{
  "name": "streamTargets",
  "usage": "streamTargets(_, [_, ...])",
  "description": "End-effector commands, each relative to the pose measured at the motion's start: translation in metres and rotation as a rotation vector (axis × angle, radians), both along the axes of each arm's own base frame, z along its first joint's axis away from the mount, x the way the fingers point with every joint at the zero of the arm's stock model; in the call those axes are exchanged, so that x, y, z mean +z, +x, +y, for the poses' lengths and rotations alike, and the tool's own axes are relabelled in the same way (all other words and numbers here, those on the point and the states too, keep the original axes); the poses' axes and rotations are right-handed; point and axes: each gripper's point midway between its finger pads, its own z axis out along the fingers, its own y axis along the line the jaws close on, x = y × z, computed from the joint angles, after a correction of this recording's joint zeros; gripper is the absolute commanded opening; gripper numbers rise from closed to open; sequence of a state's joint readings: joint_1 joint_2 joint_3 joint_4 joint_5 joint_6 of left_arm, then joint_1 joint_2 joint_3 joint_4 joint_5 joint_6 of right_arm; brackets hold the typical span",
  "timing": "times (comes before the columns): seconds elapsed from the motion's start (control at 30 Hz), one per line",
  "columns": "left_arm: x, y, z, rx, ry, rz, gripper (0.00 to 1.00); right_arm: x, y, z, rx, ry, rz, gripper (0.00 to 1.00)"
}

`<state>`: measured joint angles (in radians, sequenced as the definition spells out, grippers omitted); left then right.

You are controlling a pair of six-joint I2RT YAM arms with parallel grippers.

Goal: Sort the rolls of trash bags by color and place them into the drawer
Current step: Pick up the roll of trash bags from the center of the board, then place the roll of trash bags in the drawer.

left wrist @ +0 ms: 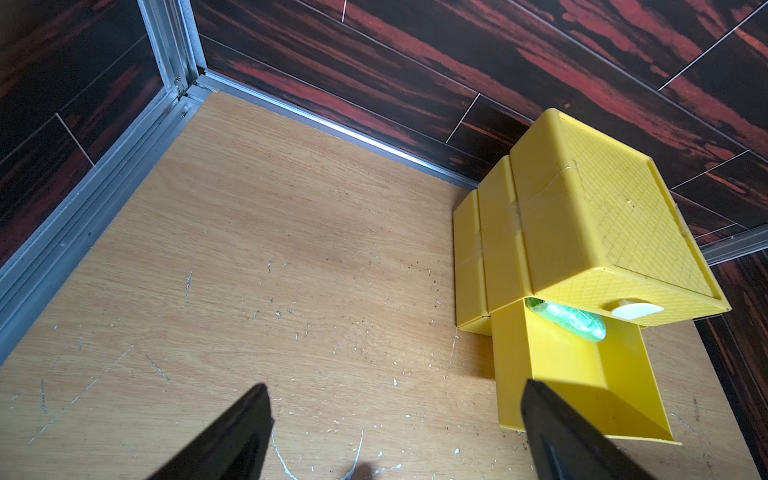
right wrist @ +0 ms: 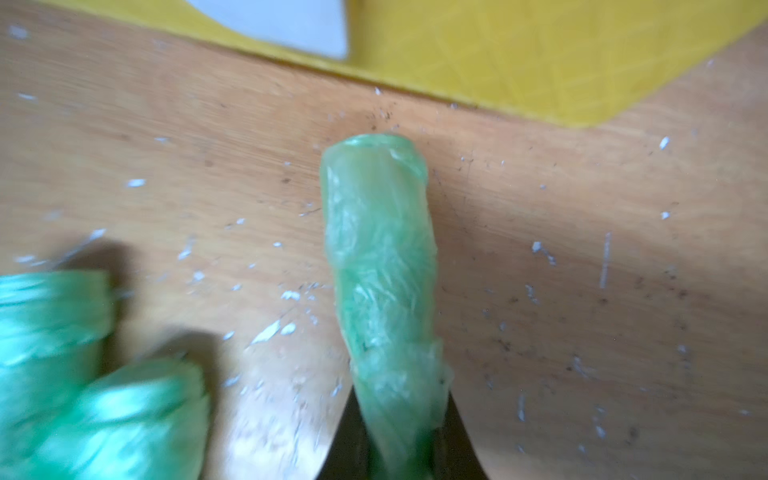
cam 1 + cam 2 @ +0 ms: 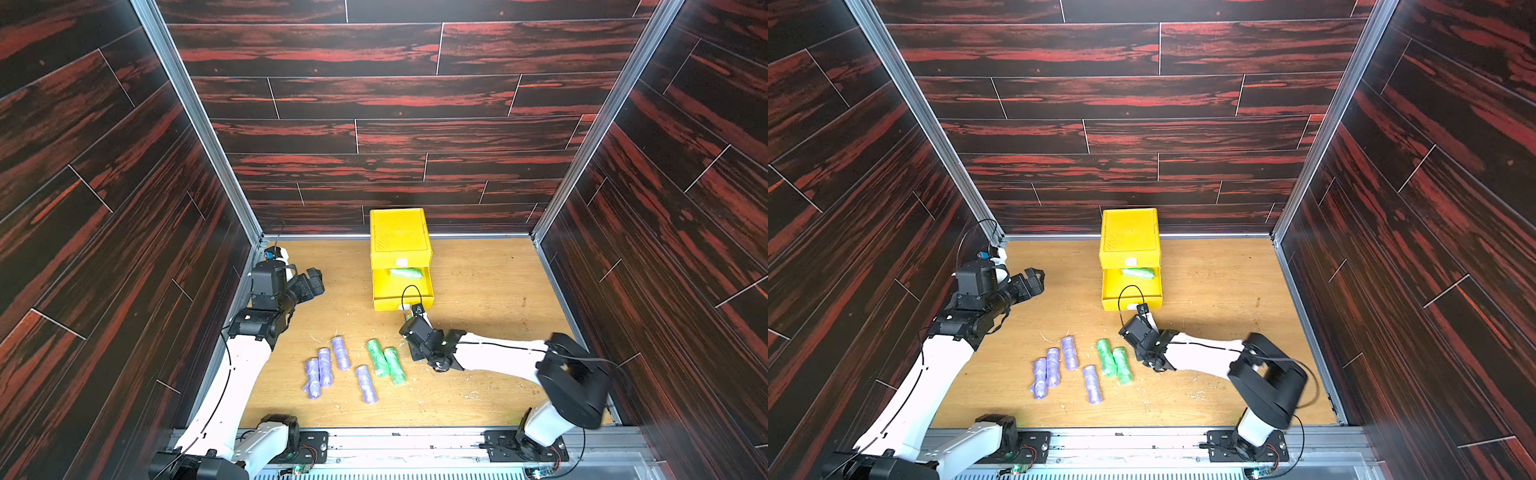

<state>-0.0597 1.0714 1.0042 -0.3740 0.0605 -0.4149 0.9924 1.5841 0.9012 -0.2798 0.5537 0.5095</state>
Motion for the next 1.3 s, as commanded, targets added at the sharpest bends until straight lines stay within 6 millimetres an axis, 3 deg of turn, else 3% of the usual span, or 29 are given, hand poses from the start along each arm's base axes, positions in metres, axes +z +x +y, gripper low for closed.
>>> streamTargets(0.0, [0.015,-0.004,0.001,-0.003,-0.003,-0.03,0.97,0.037,-0.024,0.009,0.222,0.013,0.015,0.05])
streamTargets(0.13, [0.015,-0.004,0.001,-0.005,-0.004,-0.032,0.97,0.089,-0.057,0.037,0.504,0.093,0.023,0.06])
streamTargets(0.27, [0.016,-0.004,0.001,-0.004,-0.004,-0.035,0.97,0.138,-0.063,0.058,0.664,0.08,-0.095,0.02])
streamTargets(0.47, [0.017,-0.004,0.0,-0.006,-0.006,-0.037,0.98,0.193,-0.021,0.072,0.699,-0.128,-0.402,0.0])
streamTargets(0.57, [0.016,-0.004,0.0,-0.008,-0.006,-0.037,0.98,0.208,-0.002,0.076,0.75,-0.289,-0.53,0.0])
streamTargets(0.7, [0.017,-0.005,0.001,-0.004,-0.006,-0.04,0.98,0.213,0.031,0.068,0.783,-0.468,-0.57,0.0])
streamTargets(0.9, [0.018,-0.005,0.0,-0.006,-0.009,-0.042,0.98,0.215,0.074,0.046,0.826,-0.569,-0.605,0.0])
streamTargets(1.07, [0.019,-0.005,0.002,-0.003,-0.008,-0.046,0.98,0.197,0.101,0.034,0.864,-0.652,-0.577,0.0])
streamTargets(1.27, [0.02,-0.005,0.004,0.003,-0.007,-0.049,0.98,0.173,0.118,0.033,0.914,-0.702,-0.53,0.0])
